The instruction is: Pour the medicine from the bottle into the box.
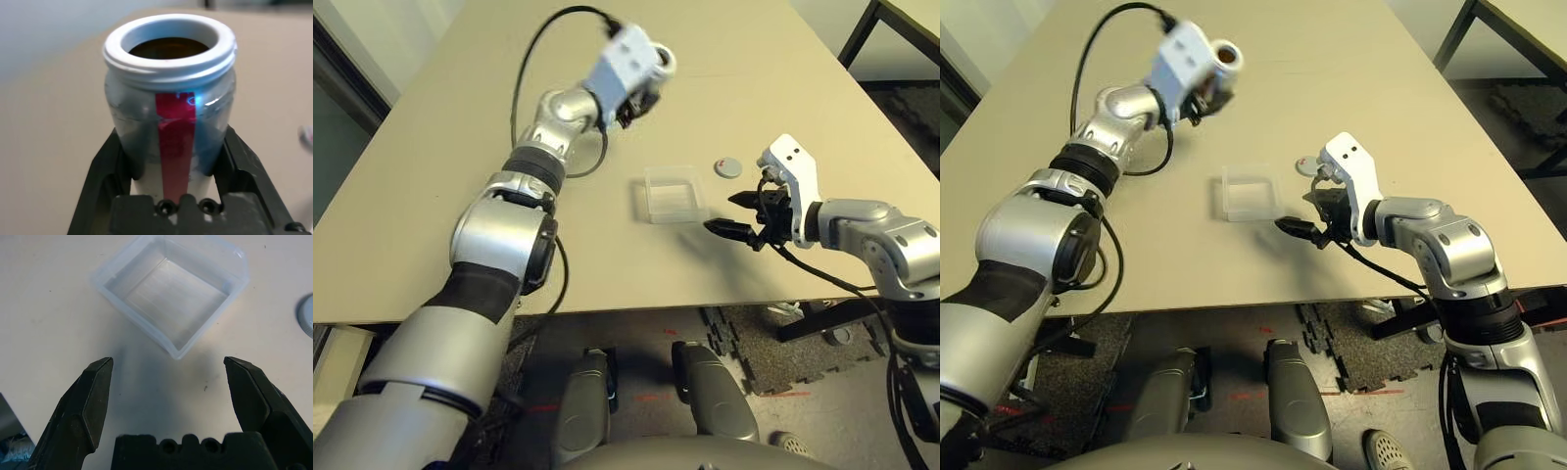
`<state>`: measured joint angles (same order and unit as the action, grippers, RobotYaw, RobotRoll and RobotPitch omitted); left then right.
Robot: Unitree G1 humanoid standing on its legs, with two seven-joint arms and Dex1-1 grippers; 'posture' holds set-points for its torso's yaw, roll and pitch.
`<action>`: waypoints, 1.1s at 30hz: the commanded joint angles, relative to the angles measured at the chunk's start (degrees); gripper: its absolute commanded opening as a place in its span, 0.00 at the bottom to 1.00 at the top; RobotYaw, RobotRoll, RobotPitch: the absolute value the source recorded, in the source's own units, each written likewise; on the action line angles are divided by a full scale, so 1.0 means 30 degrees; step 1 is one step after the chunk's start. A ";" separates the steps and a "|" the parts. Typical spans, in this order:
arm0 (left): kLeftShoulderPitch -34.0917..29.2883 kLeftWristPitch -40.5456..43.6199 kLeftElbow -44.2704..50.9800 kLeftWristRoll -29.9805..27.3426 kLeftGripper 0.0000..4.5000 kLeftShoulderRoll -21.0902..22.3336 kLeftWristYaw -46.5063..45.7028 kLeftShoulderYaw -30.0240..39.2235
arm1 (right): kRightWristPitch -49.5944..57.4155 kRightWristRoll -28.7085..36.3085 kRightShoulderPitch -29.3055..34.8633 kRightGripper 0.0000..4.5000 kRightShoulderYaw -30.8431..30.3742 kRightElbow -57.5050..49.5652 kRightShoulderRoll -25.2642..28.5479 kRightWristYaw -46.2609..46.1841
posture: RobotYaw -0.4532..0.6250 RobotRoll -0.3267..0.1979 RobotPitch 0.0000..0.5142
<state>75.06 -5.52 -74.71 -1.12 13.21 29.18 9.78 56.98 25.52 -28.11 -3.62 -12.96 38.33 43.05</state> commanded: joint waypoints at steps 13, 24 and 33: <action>-0.4043 0.2532 0.0750 -0.3972 0.54 -0.0658 -0.4661 0.4068 | 0.0090 0.0181 0.0069 1.00 -0.0171 -0.0070 0.0206 0.0292 | 0.26 0.62 0.30; -0.3688 0.1009 0.0637 -0.1738 0.54 0.0354 -0.4230 0.1577 | 0.0173 0.0231 0.0300 1.00 -0.0061 -0.0157 0.0054 0.0063 | 0.25 0.62 0.28; 0.1695 -0.6683 0.0343 1.1621 0.54 0.1913 -0.3422 -1.1809 | -0.0171 -0.0030 0.0419 1.00 -0.0346 0.0375 -0.0256 -0.0052 | 0.27 0.62 0.24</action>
<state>77.47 -19.80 -73.37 23.49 20.05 19.35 -16.73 56.97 25.64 -27.43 -3.79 -12.71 37.99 43.09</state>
